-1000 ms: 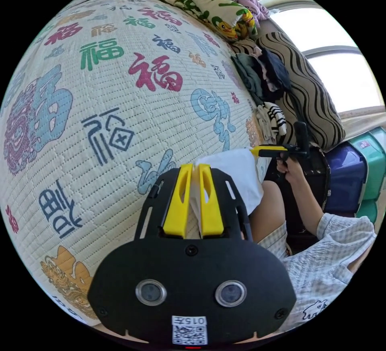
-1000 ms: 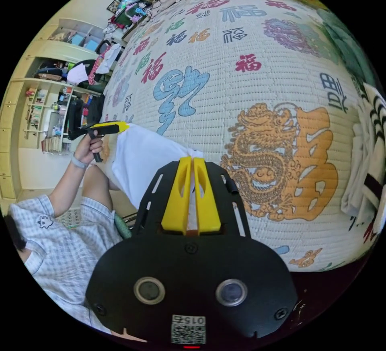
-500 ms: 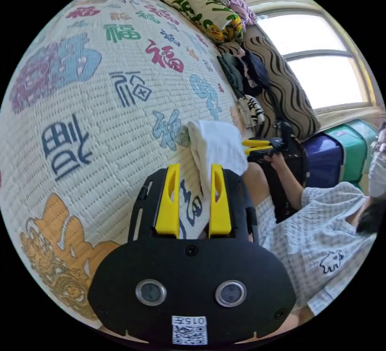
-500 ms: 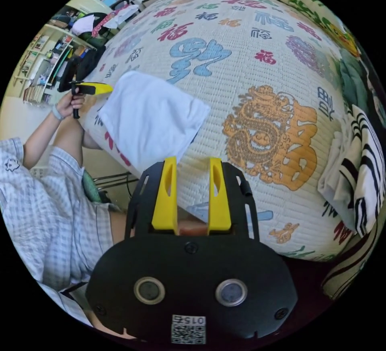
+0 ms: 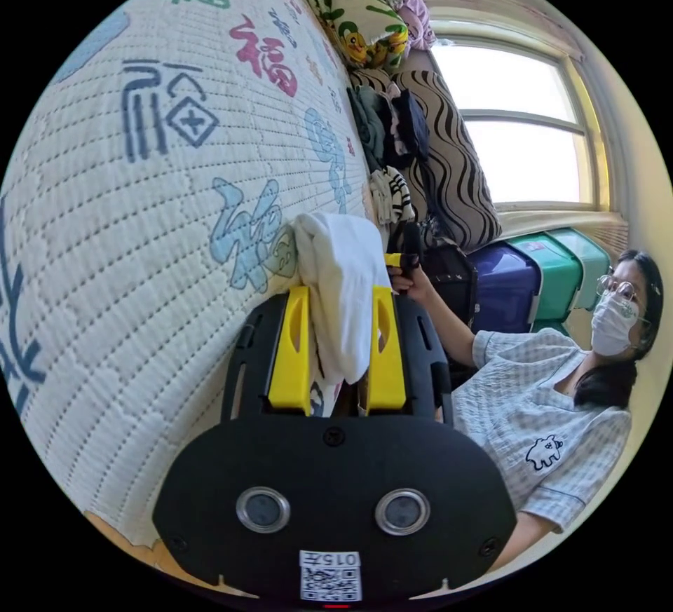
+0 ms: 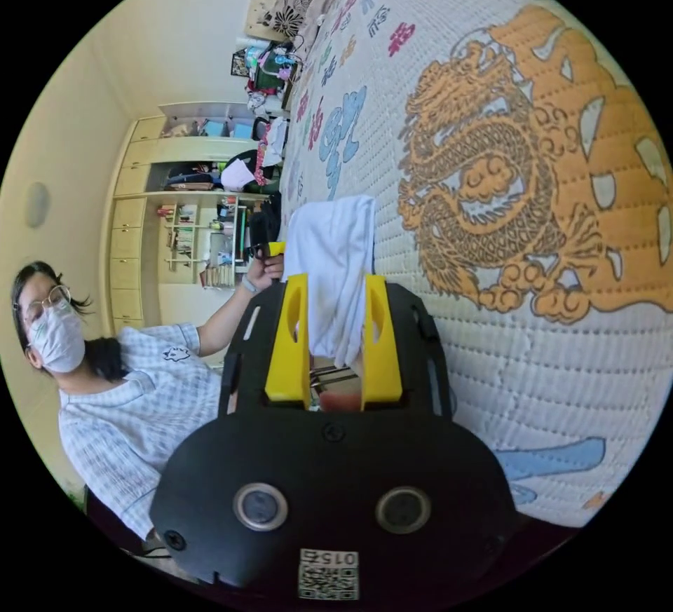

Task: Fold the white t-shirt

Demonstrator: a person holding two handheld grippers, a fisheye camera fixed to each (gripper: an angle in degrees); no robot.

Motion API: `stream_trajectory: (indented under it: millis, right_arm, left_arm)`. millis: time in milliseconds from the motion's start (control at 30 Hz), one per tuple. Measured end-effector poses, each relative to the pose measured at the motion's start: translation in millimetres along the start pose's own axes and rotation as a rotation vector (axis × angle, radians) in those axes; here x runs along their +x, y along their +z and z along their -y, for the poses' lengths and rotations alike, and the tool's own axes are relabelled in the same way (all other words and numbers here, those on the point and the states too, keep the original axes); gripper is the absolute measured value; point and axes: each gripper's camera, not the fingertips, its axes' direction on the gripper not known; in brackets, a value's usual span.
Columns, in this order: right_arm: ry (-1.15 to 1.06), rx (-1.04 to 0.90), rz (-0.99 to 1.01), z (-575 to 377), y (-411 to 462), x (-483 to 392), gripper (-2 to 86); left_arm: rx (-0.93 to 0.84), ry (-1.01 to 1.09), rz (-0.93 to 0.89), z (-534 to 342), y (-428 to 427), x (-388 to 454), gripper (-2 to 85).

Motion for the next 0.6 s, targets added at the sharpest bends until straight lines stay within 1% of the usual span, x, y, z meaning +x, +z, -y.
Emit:
stream_trajectory:
  millis: [167,267,367,433,500,600]
  right_arm:
    - [-0.008,-0.014,0.099,6,8,9,6.9]
    - [-0.022,-0.038,0.120,9,19,6,4.6]
    - [-0.054,-0.038,0.054,5,16,-8,2.8]
    - [-0.076,-0.010,0.046,-1,7,-19,2.0]
    - [-0.096,0.005,0.035,-5,-2,-31,1.5]
    - [-0.153,0.057,-0.021,-11,-30,-59,1.1]
  left_arm:
    - [-0.027,-0.006,-0.031,15,18,-11,8.8]
    - [-0.041,-0.025,-0.030,20,23,-16,6.5]
    - [-0.032,-0.014,-0.022,19,19,-10,5.0]
    - [-0.015,0.008,-0.034,19,17,0,4.4]
    - [0.037,0.057,-0.076,25,22,23,3.7]
    - [0.067,0.132,-0.130,47,45,60,3.3]
